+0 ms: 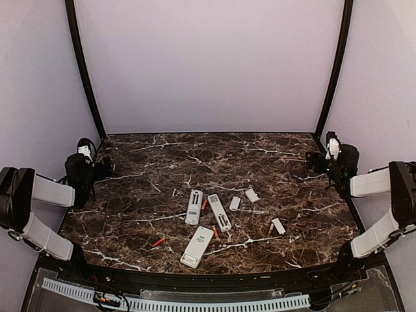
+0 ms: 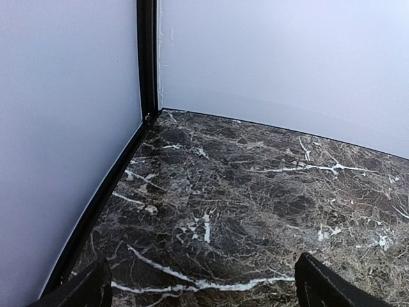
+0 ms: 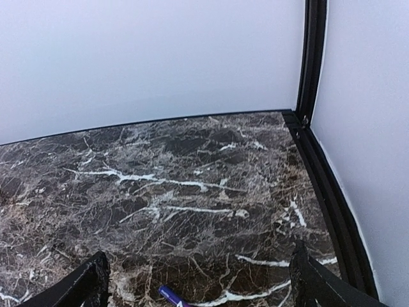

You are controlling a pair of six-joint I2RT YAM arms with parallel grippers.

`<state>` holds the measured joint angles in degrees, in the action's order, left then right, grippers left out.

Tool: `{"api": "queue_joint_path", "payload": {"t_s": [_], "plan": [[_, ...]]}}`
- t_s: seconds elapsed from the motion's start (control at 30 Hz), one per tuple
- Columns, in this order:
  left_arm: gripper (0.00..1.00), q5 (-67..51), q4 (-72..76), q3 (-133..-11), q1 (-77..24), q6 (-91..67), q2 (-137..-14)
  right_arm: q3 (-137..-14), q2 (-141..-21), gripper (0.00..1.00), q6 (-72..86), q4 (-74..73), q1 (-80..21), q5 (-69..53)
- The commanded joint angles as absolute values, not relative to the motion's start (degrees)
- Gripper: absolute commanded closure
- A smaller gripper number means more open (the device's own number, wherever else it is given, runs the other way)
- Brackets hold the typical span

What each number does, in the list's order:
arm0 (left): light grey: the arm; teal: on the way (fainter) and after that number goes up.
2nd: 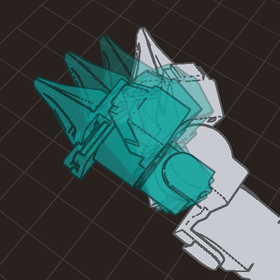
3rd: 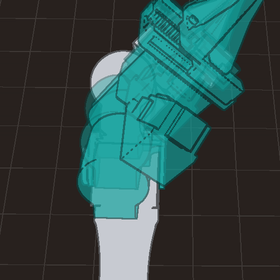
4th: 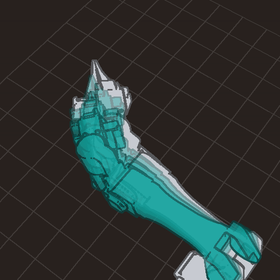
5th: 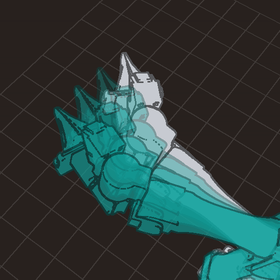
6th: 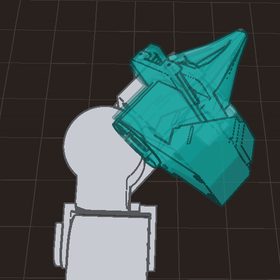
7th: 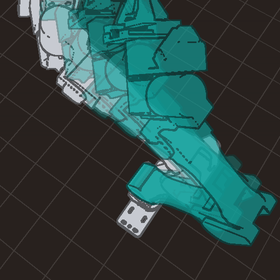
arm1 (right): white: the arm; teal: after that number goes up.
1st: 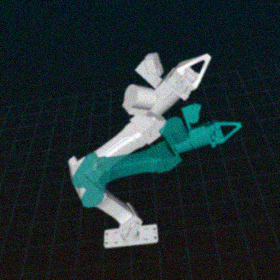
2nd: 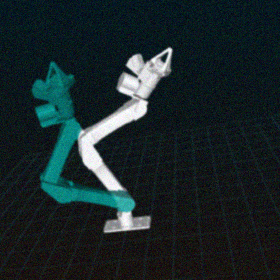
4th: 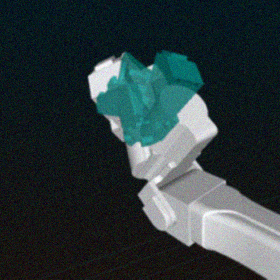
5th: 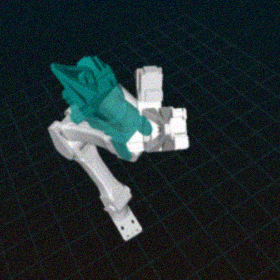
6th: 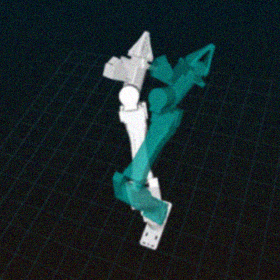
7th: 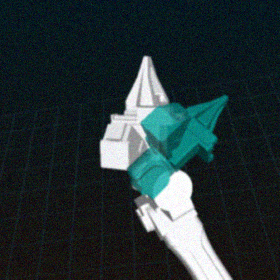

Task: Unload the batteries from the remote control
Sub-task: Reset both arms

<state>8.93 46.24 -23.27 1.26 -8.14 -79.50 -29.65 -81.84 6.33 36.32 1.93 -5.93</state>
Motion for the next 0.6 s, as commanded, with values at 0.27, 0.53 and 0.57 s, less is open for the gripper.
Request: {"api": "queue_joint_path", "payload": {"t_s": [0.27,0.53,0.57], "plan": [[0.01,11.9,69.3,-21.3,-3.3,-0.4,-90.8,-23.0,-88.8,0.01,0.4,64.4,2.3,-7.1],[0.01,12.0,69.0,-21.3,-3.5,-0.4,-90.6,-23.0,-88.7,0.01,0.4,63.5,2.3,-7.5],[0.01,12.0,68.9,-21.3,-3.5,-0.4,-90.7,-23.0,-88.7,0.01,0.4,63.6,2.2,-7.5]]}}
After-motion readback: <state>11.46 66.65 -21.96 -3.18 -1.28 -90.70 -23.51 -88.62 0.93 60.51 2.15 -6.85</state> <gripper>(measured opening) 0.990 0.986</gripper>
